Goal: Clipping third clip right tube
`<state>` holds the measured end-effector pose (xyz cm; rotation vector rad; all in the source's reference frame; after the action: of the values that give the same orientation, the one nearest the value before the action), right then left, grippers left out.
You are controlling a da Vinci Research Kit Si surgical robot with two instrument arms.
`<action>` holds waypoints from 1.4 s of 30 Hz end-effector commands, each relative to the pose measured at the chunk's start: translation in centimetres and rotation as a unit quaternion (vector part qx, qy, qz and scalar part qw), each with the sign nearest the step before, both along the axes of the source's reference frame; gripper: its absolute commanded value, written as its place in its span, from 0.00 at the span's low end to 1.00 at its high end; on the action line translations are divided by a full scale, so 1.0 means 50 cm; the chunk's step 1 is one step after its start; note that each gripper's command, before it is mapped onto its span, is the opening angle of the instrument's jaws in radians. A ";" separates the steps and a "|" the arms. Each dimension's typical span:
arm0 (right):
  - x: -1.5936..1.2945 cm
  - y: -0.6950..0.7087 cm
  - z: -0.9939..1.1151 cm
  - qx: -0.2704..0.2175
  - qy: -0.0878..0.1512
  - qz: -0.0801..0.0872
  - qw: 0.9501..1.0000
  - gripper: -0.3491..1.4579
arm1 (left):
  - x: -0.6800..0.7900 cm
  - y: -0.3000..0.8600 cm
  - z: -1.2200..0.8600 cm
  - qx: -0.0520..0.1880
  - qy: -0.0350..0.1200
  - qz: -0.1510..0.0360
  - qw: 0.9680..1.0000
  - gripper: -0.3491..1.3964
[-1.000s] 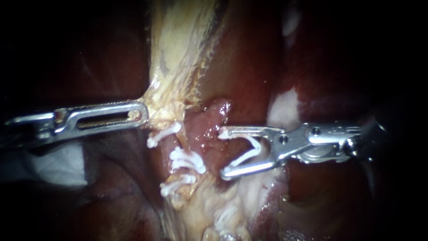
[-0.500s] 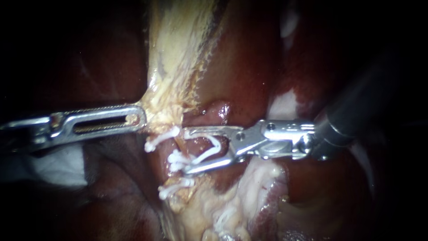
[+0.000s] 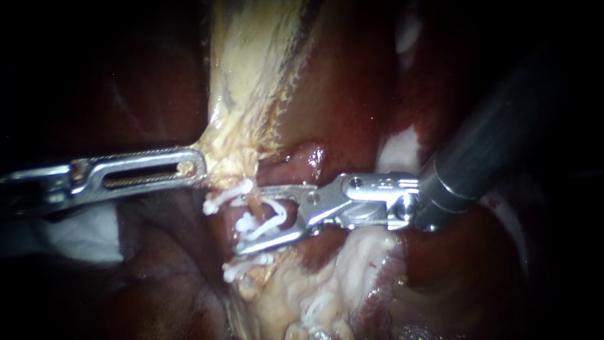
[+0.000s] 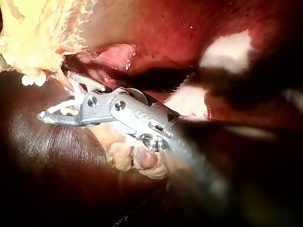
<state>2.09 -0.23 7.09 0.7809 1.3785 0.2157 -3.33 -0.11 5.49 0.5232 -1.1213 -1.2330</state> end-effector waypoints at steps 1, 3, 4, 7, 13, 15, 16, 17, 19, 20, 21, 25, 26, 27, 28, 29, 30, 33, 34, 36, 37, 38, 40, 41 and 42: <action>0.0002 -0.0002 -0.0007 0.001 0.005 -0.002 1.000 0.51 | 0.0001 0.0000 0.0005 0.000 0.000 0.000 1.000 0.00; 0.0004 -0.0005 -0.0013 0.002 0.011 -0.007 1.000 0.51 | 0.0003 0.0003 0.0009 0.000 0.000 -0.001 1.000 0.00; 0.0005 -0.0007 -0.0016 0.005 0.014 -0.010 1.000 0.51 | 0.0004 0.0003 0.0011 0.000 0.000 -0.001 1.000 0.00; 0.0007 -0.0011 -0.0020 0.008 0.022 -0.018 1.000 0.50 | 0.0005 0.0006 0.0014 0.000 0.001 -0.002 1.000 0.00; 0.0010 -0.0011 -0.0031 0.026 0.039 -0.025 0.999 0.49 | 0.0011 0.0013 0.0027 -0.001 0.003 -0.003 1.000 0.00; 0.0012 -0.0008 -0.0035 0.030 0.043 -0.027 0.998 0.48 | 0.0013 0.0015 0.0031 -0.001 0.004 -0.004 1.000 0.00; 0.0014 -0.0006 -0.0037 0.031 0.045 -0.028 0.998 0.48 | 0.0013 0.0016 0.0033 -0.001 0.004 -0.004 1.000 0.00; 0.0017 -0.0002 -0.0039 0.035 0.049 -0.027 0.998 0.48 | 0.0013 0.0016 0.0034 -0.001 0.004 -0.004 1.000 0.00; 0.0021 0.0002 -0.0042 0.037 0.054 -0.024 0.998 0.48 | 0.0013 0.0016 0.0035 -0.001 0.004 -0.005 1.000 0.00; 0.0023 0.0005 -0.0045 0.038 0.056 -0.023 0.997 0.48 | 0.0013 0.0016 0.0035 -0.001 0.004 -0.005 1.000 0.00; 0.0024 0.0007 -0.0046 0.039 0.056 -0.023 0.997 0.48 | 0.0013 0.0016 0.0035 -0.001 0.004 -0.005 1.000 0.00; 0.0024 0.0019 -0.0052 0.046 0.062 -0.018 0.997 0.48 | 0.0013 0.0016 0.0038 -0.001 0.004 -0.005 1.000 0.00; 0.0023 0.0024 -0.0056 0.047 0.064 -0.017 0.997 0.48 | 0.0013 0.0016 0.0038 -0.002 0.004 -0.005 1.000 0.00; 0.0022 0.0029 -0.0059 0.049 0.066 -0.015 0.996 0.48 | 0.0012 0.0016 0.0039 -0.002 0.004 -0.005 1.000 0.00; 0.0022 0.0034 -0.0062 0.050 0.068 -0.014 0.996 0.48 | 0.0012 0.0016 0.0040 -0.002 0.004 -0.005 1.000 0.00; 0.0021 0.0041 -0.0066 0.052 0.070 -0.012 0.996 0.48 | 0.0011 0.0015 0.0041 -0.002 0.004 -0.005 1.000 0.00; 0.0021 0.0047 -0.0069 0.053 0.073 -0.010 0.996 0.47 | 0.0011 0.0015 0.0041 -0.002 0.004 -0.005 1.000 0.00; 0.0019 0.0064 -0.0079 0.060 0.075 -0.006 0.995 0.47 | 0.0010 0.0015 0.0042 -0.002 0.004 -0.005 1.000 0.00; 0.0018 0.0069 -0.0081 0.061 0.075 -0.004 0.995 0.47 | 0.0010 0.0015 0.0042 -0.002 0.004 -0.005 1.000 0.00; 0.0018 0.0077 -0.0085 0.064 0.071 0.001 0.995 0.46 | 0.0010 0.0015 0.0043 -0.002 0.004 -0.005 1.000 0.00; 0.0019 0.0081 -0.0085 0.067 0.069 0.003 0.995 0.46 | 0.0010 0.0015 0.0043 -0.002 0.004 -0.005 1.000 0.00; 0.0019 0.0084 -0.0085 0.068 0.069 0.005 0.995 0.46 | 0.0010 0.0015 0.0043 -0.002 0.004 -0.005 1.000 0.00; 0.0022 0.0090 -0.0083 0.074 0.066 0.008 0.995 0.45 | 0.0009 0.0014 0.0043 -0.002 0.005 -0.005 1.000 0.00; 0.0024 0.0091 -0.0082 0.076 0.064 0.009 0.995 0.45 | 0.0009 0.0014 0.0043 -0.002 0.005 -0.005 1.000 0.00; 0.0026 0.0093 -0.0080 0.079 0.063 0.010 0.995 0.45 | 0.0008 0.0014 0.0044 -0.002 0.005 -0.005 1.000 0.00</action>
<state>2.22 0.24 6.69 0.9262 1.4997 0.3062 -3.29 -0.04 5.71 0.5086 -1.1205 -1.2400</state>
